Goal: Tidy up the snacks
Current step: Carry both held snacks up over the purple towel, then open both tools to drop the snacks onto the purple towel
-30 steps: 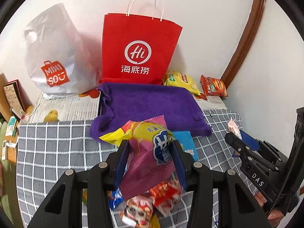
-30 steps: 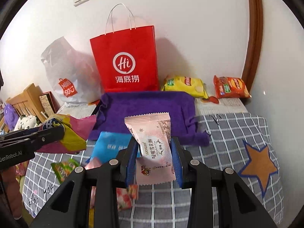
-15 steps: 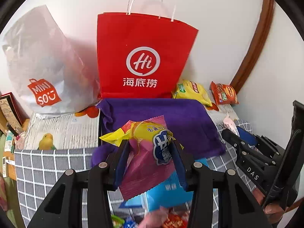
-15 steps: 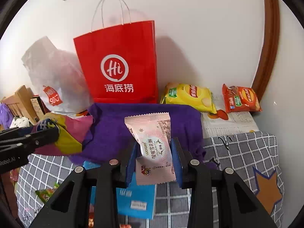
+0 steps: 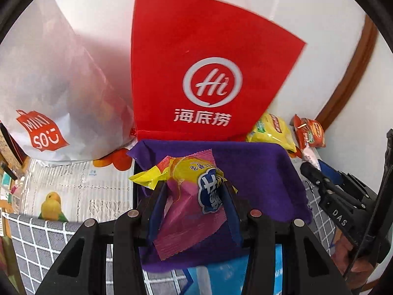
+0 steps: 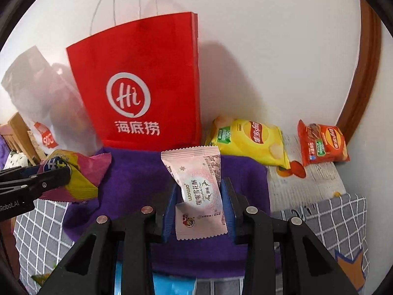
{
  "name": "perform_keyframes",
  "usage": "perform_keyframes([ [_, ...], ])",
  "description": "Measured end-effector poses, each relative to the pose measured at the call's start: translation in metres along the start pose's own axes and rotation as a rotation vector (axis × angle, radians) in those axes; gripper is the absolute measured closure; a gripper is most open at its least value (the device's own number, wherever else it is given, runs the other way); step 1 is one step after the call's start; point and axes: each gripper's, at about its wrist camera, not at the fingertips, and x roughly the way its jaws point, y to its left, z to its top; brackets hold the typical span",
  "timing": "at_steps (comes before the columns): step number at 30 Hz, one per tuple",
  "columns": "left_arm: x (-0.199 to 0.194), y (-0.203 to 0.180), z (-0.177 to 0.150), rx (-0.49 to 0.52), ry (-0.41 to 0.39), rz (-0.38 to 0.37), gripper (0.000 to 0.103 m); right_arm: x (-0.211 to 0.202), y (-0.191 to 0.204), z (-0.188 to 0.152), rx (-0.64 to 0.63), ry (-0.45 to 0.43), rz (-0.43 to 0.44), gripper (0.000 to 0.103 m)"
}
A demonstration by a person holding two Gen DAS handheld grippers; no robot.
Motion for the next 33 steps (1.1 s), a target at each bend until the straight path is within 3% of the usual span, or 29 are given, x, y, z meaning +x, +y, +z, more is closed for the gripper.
perform_keyframes([
  [6,0.03,0.01,0.009,-0.023,0.02,-0.014,0.06,0.021,-0.005,0.005,-0.004,-0.019,0.009,0.068],
  [11,0.06,0.016,0.005,-0.023,0.085,-0.001,0.06,0.058,-0.013,-0.006,-0.013,0.083,0.002,0.068],
  [14,0.068,0.02,0.002,-0.035,0.099,0.001,0.06,0.068,-0.014,-0.01,-0.042,0.1,-0.014,0.068],
  [33,0.084,0.018,-0.003,-0.022,0.121,-0.012,0.06,0.107,-0.018,-0.026,-0.056,0.2,-0.038,0.068],
])
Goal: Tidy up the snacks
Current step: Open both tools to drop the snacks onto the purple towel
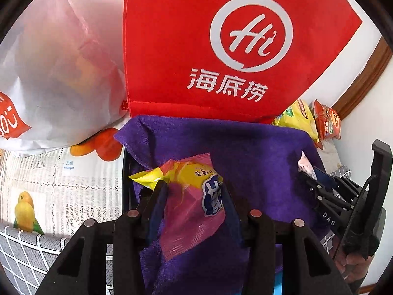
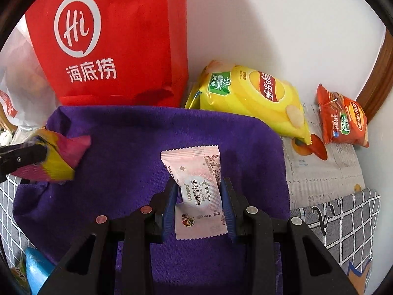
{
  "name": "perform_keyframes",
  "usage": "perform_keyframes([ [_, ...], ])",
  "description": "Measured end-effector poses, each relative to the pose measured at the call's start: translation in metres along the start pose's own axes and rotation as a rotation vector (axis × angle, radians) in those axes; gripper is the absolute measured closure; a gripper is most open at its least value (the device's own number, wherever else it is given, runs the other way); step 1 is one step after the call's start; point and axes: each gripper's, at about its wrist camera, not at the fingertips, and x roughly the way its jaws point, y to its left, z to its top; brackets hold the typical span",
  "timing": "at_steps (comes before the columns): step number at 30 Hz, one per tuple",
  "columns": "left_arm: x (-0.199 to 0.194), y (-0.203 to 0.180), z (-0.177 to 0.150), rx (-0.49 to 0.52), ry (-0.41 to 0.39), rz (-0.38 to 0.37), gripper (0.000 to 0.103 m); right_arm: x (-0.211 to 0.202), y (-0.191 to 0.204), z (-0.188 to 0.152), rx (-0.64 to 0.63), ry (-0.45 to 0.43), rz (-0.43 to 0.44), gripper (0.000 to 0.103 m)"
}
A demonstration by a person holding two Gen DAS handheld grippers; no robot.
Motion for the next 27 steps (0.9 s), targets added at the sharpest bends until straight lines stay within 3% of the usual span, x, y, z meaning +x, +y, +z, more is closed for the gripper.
perform_keyframes([
  [2,-0.003,-0.001,0.0,0.004,-0.006,-0.011,0.06,-0.001,0.001,0.001,-0.007,-0.003,-0.004,0.065],
  [4,-0.004,-0.002,0.001,0.006,-0.009,-0.019,0.06,-0.002,0.001,0.002,-0.002,-0.007,-0.004,0.056],
  [6,-0.01,-0.003,0.001,0.008,-0.014,-0.041,0.054,-0.006,0.002,0.002,0.005,-0.014,0.005,0.043],
  [8,-0.014,-0.006,0.001,0.017,-0.019,-0.056,0.034,-0.013,0.005,0.003,-0.012,-0.029,0.015,0.038],
  [14,-0.035,-0.024,-0.002,0.086,-0.081,-0.043,0.028,-0.045,0.019,0.006,-0.043,-0.112,-0.033,0.022],
  [21,-0.062,-0.039,-0.007,0.123,-0.137,-0.058,0.028,-0.081,0.02,-0.004,0.018,-0.107,-0.035,0.021],
  [27,-0.101,-0.055,-0.015,0.149,-0.225,-0.067,0.028,-0.122,0.014,-0.027,0.047,-0.111,-0.127,0.021],
])
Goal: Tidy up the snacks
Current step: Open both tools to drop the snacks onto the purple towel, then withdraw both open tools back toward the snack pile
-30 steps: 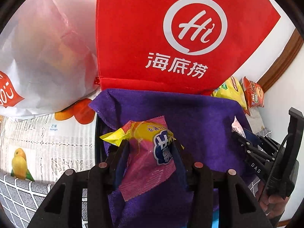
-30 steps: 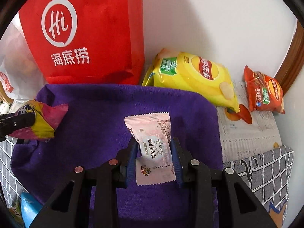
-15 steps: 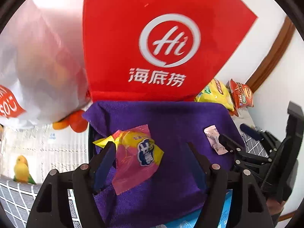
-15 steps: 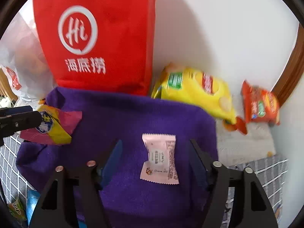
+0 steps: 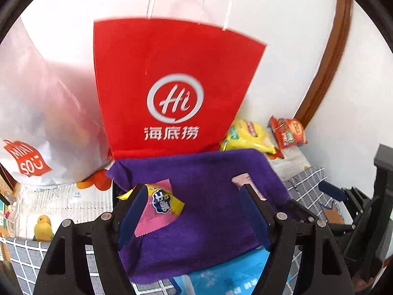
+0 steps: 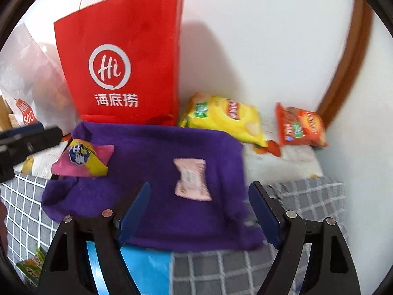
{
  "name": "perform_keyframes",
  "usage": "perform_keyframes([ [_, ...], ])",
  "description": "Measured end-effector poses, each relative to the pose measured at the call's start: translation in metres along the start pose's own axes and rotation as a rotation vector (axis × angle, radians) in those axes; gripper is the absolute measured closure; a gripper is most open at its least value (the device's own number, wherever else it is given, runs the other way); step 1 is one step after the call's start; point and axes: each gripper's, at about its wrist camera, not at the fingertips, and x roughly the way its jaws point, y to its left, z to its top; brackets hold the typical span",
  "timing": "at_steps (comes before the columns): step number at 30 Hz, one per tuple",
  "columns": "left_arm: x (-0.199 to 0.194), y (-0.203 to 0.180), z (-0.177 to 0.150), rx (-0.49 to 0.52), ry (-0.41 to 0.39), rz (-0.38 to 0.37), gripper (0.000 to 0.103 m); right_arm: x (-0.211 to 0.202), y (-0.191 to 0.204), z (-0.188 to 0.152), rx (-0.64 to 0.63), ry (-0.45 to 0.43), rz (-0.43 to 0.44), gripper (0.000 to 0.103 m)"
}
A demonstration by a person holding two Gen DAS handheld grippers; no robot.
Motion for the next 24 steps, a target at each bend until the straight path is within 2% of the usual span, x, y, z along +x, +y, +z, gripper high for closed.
perform_keyframes([
  [4,-0.02,-0.007,-0.008,-0.022,0.021,-0.025,0.028,-0.034,-0.014,-0.015,0.036,-0.041,0.042,0.021],
  [12,-0.074,-0.014,-0.053,-0.041,0.023,0.009,0.028,-0.097,-0.023,-0.048,0.105,-0.151,0.094,0.021],
  [17,-0.1,-0.019,-0.079,-0.062,0.045,0.013,0.028,-0.128,-0.019,-0.066,0.107,-0.181,0.163,0.021],
  [24,-0.131,-0.029,-0.106,-0.069,0.058,0.02,0.028,-0.155,-0.013,-0.093,0.077,-0.169,0.162,0.021],
])
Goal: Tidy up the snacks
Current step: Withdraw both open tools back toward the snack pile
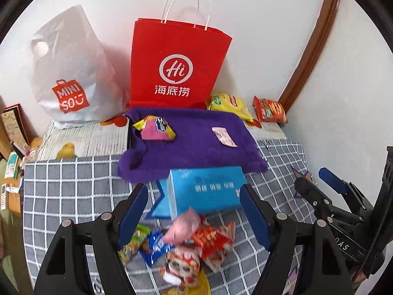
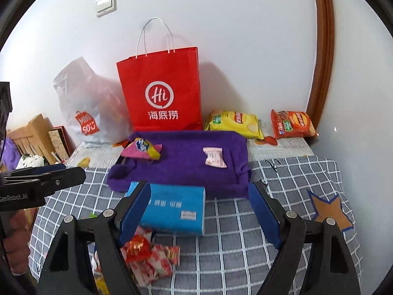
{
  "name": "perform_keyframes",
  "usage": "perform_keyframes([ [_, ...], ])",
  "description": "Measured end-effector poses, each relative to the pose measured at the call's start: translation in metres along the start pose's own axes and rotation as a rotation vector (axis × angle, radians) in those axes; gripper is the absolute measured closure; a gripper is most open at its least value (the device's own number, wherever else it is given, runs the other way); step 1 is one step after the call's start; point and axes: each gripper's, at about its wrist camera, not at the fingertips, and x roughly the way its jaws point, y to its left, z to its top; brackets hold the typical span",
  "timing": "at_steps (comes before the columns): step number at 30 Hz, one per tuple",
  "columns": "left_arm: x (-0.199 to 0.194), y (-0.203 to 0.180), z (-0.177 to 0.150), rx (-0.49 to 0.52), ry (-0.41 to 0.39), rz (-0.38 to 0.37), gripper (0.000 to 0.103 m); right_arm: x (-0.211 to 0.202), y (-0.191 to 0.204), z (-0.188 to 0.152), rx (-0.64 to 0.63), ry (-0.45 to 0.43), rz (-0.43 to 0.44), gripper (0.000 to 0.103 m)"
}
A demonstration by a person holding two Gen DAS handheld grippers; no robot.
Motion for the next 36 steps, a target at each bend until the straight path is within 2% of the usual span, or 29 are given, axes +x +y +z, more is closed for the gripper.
perform_keyframes([
  [5,-0.019,-0.009,-0.013,0.015,-0.007,0.01,0.028,-0.017,-0.009,-0.016,0.049,-0.015,0.056,0.02],
  [16,-0.038,-0.012,-0.038,0.017,-0.022,0.029,0.028,-0.04,-0.01,-0.036,0.019,-0.019,-0.024,0.02],
  [26,-0.034,0.001,-0.045,-0.009,-0.012,0.032,0.028,-0.03,0.001,-0.057,-0.03,0.013,-0.062,0.02],
  [32,-0.023,0.013,-0.045,-0.026,0.007,0.02,0.028,-0.022,0.009,-0.06,-0.049,0.032,-0.03,0.02],
  [36,-0.011,0.021,-0.045,-0.037,0.03,0.019,0.028,-0.01,0.014,-0.064,-0.057,0.055,-0.041,0.02],
])
